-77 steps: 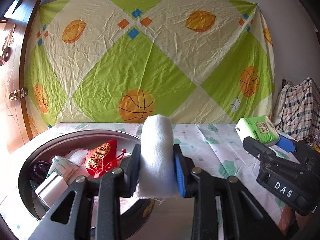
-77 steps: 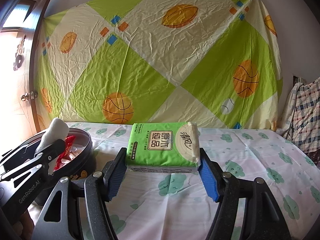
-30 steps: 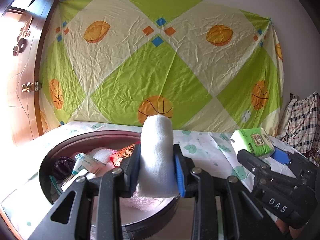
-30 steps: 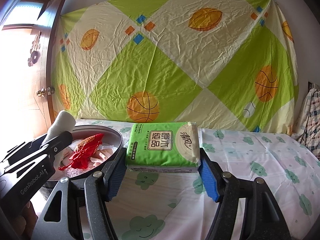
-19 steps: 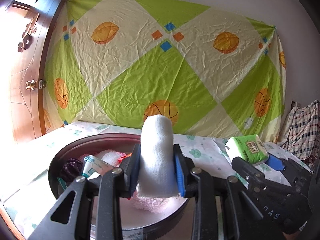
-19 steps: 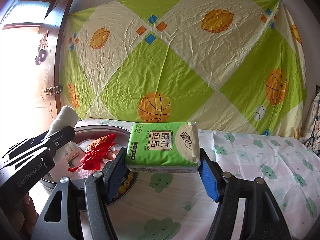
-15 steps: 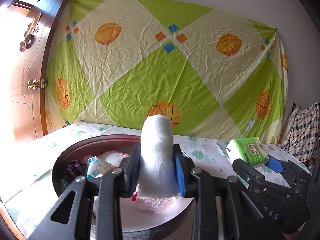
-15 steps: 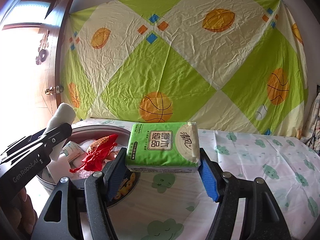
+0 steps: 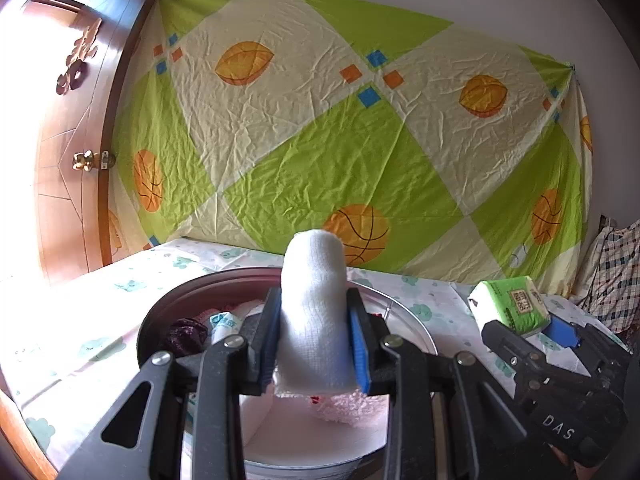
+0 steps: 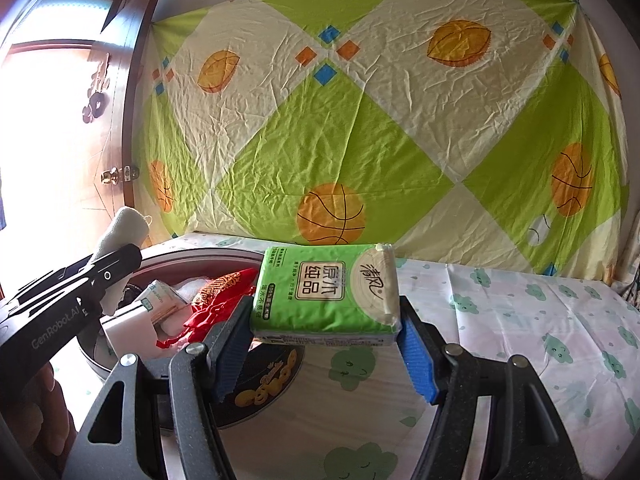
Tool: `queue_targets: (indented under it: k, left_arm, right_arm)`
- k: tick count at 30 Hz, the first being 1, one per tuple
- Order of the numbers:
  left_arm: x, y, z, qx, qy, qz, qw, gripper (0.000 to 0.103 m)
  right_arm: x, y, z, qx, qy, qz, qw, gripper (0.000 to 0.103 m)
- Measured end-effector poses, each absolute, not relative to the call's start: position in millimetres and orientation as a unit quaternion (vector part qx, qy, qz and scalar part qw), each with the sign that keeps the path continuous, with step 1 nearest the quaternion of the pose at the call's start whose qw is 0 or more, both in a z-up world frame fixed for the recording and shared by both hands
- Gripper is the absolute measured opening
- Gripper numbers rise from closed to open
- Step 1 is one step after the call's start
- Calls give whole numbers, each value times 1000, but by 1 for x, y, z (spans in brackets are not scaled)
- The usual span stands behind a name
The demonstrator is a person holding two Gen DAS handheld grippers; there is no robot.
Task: Organize soft objects
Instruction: 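Carry the gauze roll and tissue pack toward the tin with both grippers, then lower the gauze roll and tissue pack over the tin with both grippers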
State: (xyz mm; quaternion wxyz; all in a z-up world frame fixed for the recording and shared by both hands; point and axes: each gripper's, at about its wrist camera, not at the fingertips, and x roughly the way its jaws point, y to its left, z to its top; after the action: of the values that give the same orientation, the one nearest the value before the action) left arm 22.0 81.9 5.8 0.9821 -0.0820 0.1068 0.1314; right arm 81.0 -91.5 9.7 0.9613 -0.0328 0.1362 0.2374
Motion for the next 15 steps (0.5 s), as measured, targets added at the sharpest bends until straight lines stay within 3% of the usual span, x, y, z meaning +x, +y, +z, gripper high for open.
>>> queue_targets:
  k: [15]
  left_arm:
    - [22,91,4,-73,121,136,981,30]
  right_arm:
    - [80,-78,12,-42,135,248,958,70]
